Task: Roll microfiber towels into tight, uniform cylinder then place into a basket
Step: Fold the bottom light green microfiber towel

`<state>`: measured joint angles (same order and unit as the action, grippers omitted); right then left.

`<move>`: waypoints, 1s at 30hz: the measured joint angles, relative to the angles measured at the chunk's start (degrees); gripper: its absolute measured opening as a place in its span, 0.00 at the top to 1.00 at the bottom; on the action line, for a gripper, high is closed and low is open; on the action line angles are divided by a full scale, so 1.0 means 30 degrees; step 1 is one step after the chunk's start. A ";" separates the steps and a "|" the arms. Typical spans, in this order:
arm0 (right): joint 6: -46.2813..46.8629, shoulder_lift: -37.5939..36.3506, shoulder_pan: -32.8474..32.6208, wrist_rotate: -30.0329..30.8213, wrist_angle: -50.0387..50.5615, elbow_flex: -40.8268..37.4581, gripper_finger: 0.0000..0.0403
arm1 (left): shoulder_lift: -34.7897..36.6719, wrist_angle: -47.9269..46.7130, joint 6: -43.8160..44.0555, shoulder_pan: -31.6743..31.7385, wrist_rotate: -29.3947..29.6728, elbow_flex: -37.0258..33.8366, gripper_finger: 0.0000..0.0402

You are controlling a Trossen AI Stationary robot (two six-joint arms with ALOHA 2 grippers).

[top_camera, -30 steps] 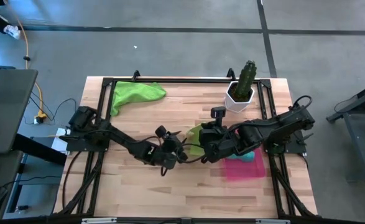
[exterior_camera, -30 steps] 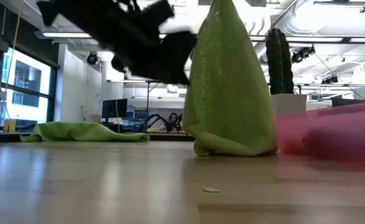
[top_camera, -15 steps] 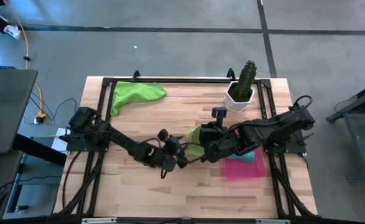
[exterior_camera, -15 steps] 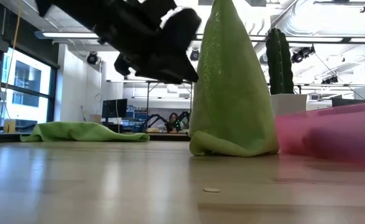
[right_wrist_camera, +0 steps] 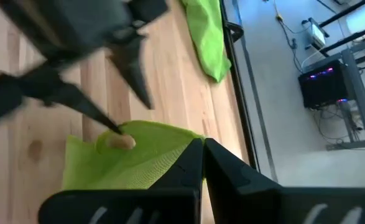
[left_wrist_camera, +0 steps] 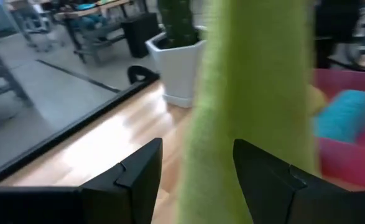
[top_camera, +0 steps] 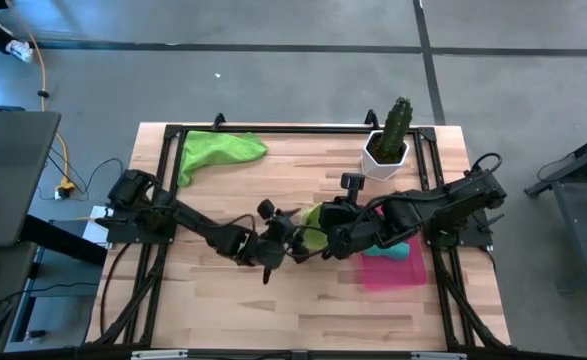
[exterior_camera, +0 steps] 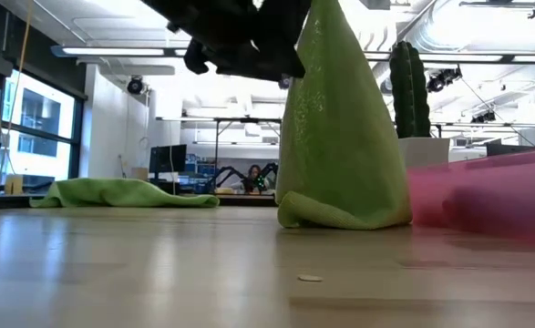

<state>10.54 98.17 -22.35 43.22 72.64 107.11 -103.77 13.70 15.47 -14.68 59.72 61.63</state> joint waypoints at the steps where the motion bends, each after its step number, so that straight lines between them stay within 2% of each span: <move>1: 0.0000 -0.0004 0.0000 -0.0050 -0.0011 0.0000 1.00 | 0.0000 0.0074 -0.0152 0.0221 0.0010 0.0000 0.53; 5: -0.0005 0.0000 0.0000 -0.0066 0.0001 0.0000 1.00 | -0.0011 -0.0692 0.0263 0.1027 -0.1112 0.0000 0.53; 9: -0.0005 -0.0005 0.0000 -0.0066 0.0158 0.0000 1.00 | -0.0131 -0.3017 0.2469 0.1480 -0.2556 0.0000 0.53; 14: -0.0008 -0.0007 0.0000 -0.0062 0.0204 0.0000 1.00 | -0.0725 -0.6128 0.5222 0.1549 -0.2532 -0.0029 0.53; 21: -0.0008 -0.0005 0.0000 -0.0059 0.0288 -0.0007 1.00 | -0.1559 -0.6972 0.6446 0.1649 -0.2834 -0.0044 0.55; 25: 0.0024 -0.0003 0.0007 -0.0395 0.0284 -0.0007 1.00 | -0.1637 -0.6726 0.6232 0.1628 -0.3126 0.0004 0.66; 30: 0.0497 -0.0004 0.0000 -0.0584 0.0320 -0.0007 1.00 | -0.1654 -0.6769 0.5307 0.1523 -0.4788 -0.0007 0.93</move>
<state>12.03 98.16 -22.35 41.47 73.60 107.09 -108.73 -6.61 31.39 -10.11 45.36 61.60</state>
